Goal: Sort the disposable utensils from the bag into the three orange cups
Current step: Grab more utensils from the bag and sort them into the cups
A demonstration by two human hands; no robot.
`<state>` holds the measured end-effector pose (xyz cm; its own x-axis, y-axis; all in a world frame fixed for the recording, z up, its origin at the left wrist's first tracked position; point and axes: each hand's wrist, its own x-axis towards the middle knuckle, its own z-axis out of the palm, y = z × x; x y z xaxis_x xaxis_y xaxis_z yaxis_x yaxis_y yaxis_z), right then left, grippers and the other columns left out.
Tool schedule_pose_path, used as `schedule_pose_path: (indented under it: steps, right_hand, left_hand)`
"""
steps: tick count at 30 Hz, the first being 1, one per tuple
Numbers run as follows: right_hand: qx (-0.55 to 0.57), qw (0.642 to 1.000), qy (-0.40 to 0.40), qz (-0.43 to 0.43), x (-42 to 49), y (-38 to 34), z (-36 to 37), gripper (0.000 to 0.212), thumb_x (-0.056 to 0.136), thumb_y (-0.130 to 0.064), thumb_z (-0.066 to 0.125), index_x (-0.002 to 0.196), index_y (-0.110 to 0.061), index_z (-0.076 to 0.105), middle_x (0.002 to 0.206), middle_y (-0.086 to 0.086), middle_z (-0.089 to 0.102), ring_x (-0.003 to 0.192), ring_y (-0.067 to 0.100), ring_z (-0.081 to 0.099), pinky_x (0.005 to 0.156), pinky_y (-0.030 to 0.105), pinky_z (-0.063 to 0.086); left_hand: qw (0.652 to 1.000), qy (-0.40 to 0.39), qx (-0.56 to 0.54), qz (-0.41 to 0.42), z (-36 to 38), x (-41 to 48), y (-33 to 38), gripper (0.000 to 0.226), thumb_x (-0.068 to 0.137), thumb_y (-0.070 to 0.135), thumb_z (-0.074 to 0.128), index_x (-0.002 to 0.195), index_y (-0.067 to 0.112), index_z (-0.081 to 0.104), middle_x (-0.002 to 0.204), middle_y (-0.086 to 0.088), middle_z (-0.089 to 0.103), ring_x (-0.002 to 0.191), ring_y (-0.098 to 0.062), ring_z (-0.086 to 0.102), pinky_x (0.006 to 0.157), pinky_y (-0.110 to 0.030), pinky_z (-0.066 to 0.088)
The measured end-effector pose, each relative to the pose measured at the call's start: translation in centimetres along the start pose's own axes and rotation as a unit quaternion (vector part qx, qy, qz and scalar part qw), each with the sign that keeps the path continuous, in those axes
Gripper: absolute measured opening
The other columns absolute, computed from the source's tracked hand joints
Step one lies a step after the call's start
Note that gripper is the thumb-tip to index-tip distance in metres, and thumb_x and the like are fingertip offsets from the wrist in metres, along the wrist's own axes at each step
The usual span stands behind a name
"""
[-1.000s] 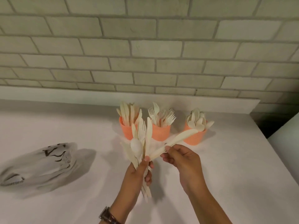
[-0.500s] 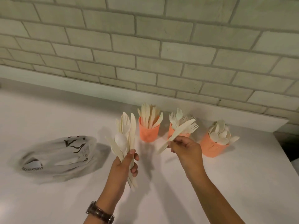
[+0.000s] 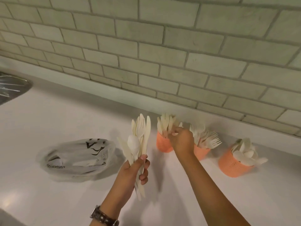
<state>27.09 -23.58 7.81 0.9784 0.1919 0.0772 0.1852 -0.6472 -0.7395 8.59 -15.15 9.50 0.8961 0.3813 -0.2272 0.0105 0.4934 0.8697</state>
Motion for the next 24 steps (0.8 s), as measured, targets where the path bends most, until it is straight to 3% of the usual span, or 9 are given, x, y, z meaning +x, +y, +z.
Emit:
schedule_pose_path:
  steps: [3,5,8,12,15,17,20,24]
  right_hand:
    - [0.056,0.997,0.026,-0.054,-2.6,-0.6,-2.4,0.016,0.08,-0.02,0.068,0.093,-0.012,0.072,0.075,-0.002,0.067,0.059,0.009,0.051,0.055,0.018,0.036]
    - [0.163,0.983,-0.032,-0.071,-5.4,-1.5,-4.0,0.013,0.079,-0.024,0.072,0.086,-0.014,0.073,0.073,-0.007,0.067,0.054,0.005,0.049,0.054,0.016,0.042]
    - [0.269,0.952,-0.143,-0.03,-8.5,-2.4,-5.0,0.007,0.076,-0.022,0.074,0.08,-0.016,0.074,0.077,-0.003,0.071,0.051,0.006,0.051,0.043,0.023,0.046]
    - [0.29,0.946,-0.148,0.014,-8.7,-2.3,-5.1,0.009,0.078,-0.011,0.073,0.071,-0.015,0.068,0.049,-0.012,0.06,0.04,0.007,0.049,0.041,0.023,0.046]
    - [0.323,0.933,-0.148,0.058,-8.3,-2.5,-5.4,0.014,0.079,-0.003,0.069,0.067,-0.009,0.065,0.052,-0.004,0.059,0.042,0.01,0.054,0.041,0.023,0.048]
    - [0.355,0.925,-0.112,0.079,-7.3,-2.9,-5.8,0.015,0.08,0.002,0.065,0.069,-0.008,0.064,0.056,0.006,0.061,0.042,0.011,0.058,0.043,0.024,0.051]
    - [0.355,0.934,0.017,0.034,-4.2,-3.2,-6.3,0.019,0.081,0.002,0.065,0.07,-0.014,0.063,0.061,0.008,0.064,0.046,0.011,0.062,0.05,0.025,0.055]
    - [0.253,0.96,0.107,-0.044,-0.6,-3.1,-4.8,0.004,0.081,-0.007,0.068,0.079,-0.01,0.069,0.069,0.006,0.069,0.062,0.023,0.066,0.064,0.034,0.056]
  left_hand:
    - [1.0,-0.006,0.016,0.003,0.2,0.2,-0.1,0.012,0.083,0.023,0.057,0.084,0.012,0.052,0.063,0.0,0.049,0.042,-0.011,0.032,0.04,-0.02,0.033]
    - [0.999,-0.006,0.05,0.006,0.7,0.3,-0.3,0.01,0.092,0.019,0.054,0.086,0.011,0.052,0.063,0.0,0.049,0.042,-0.011,0.033,0.041,-0.021,0.033]
    - [0.994,-0.018,0.105,-0.001,1.5,0.6,-0.8,0.012,0.095,0.018,0.047,0.088,0.01,0.053,0.062,0.0,0.05,0.043,-0.012,0.036,0.043,-0.021,0.035]
    - [0.988,-0.026,0.153,-0.004,2.1,0.7,-1.4,0.014,0.095,0.021,0.048,0.092,0.01,0.056,0.062,0.001,0.051,0.045,-0.012,0.037,0.045,-0.022,0.036]
    - [0.987,-0.017,0.16,-0.004,1.8,0.8,-1.4,0.015,0.095,0.023,0.048,0.093,0.011,0.057,0.065,-0.001,0.054,0.045,-0.013,0.039,0.046,-0.024,0.037]
    - [0.989,-0.001,0.149,-0.013,1.2,1.0,-1.4,0.015,0.095,0.022,0.047,0.09,0.011,0.056,0.069,-0.002,0.057,0.044,-0.014,0.039,0.045,-0.024,0.036]
    - [0.995,0.013,0.087,-0.048,0.0,1.2,-1.2,0.009,0.093,0.017,0.051,0.089,0.01,0.054,0.069,-0.004,0.056,0.04,-0.013,0.035,0.04,-0.022,0.033]
    - [0.99,-0.054,-0.062,-0.113,-1.2,0.9,-0.7,0.016,0.074,0.015,0.058,0.088,0.007,0.055,0.062,-0.004,0.048,0.036,-0.009,0.029,0.035,-0.017,0.026]
